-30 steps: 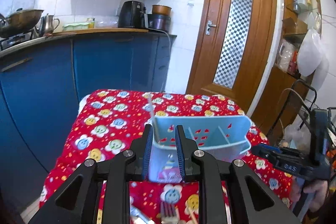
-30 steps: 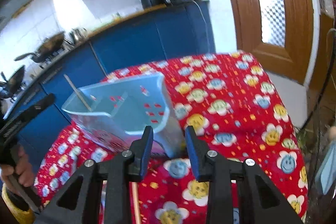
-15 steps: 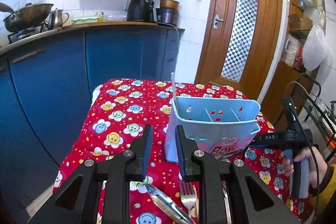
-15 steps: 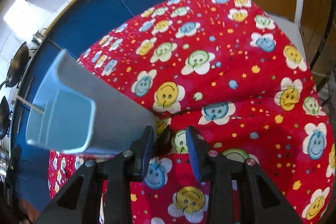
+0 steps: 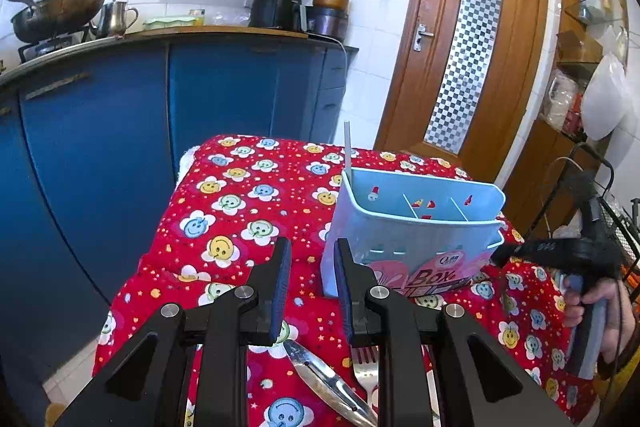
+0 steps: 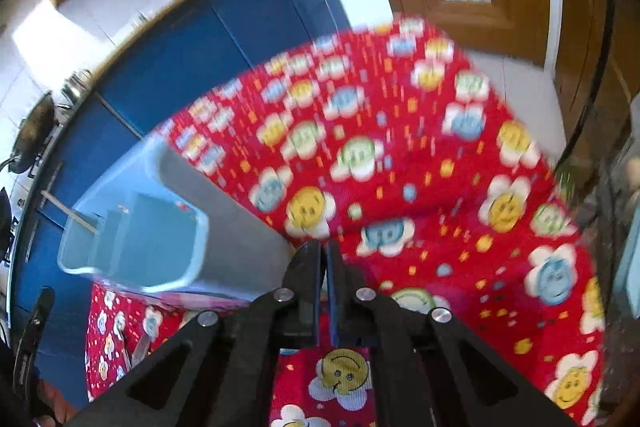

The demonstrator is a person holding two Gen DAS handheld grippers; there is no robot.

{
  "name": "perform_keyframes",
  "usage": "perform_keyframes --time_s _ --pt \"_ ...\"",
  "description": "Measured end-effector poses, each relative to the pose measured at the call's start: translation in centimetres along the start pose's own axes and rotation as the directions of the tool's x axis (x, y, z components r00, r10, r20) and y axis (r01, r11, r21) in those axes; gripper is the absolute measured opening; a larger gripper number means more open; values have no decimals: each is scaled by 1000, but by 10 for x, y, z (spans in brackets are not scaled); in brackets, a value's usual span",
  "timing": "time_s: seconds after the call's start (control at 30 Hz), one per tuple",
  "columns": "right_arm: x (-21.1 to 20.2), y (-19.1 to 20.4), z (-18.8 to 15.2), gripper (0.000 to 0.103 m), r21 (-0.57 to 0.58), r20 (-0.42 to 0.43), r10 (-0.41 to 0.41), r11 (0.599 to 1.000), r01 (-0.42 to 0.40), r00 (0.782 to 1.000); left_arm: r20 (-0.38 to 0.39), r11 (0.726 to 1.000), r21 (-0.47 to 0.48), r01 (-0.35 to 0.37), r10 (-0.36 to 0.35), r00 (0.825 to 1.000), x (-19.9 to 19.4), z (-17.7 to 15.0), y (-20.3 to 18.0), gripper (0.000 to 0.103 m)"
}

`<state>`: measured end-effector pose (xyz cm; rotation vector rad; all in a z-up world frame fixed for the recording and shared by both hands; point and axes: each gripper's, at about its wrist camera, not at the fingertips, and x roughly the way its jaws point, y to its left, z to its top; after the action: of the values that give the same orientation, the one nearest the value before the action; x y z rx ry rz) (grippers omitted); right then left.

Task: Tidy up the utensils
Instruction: 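Move both tools back toward the loose utensils beside the caddy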

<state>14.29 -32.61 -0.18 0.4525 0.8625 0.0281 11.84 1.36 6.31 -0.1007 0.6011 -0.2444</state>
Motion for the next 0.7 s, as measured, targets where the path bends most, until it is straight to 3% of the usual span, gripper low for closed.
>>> perform_keyframes --time_s 0.1,0.17,0.3,0.53,0.7 --pt "-27 13 3 4 -50 132 -9 999 15 991 -6 1000 -5 0 0 1000 2 -1 1 22" --pt "-44 27 8 4 -96 235 -19 994 42 972 -8 1000 -8 0 -1 1000 2 -1 1 22" --pt "-75 56 17 4 -193 441 -30 973 128 897 -10 1000 -10 0 0 1000 3 -1 1 22" --pt "-66 106 25 4 -335 618 -45 888 314 785 -20 1000 -27 10 -10 1000 6 -4 5 22" --pt "-40 132 14 4 -428 656 -33 807 407 754 -26 999 -34 8 -9 1000 6 -7 9 22"
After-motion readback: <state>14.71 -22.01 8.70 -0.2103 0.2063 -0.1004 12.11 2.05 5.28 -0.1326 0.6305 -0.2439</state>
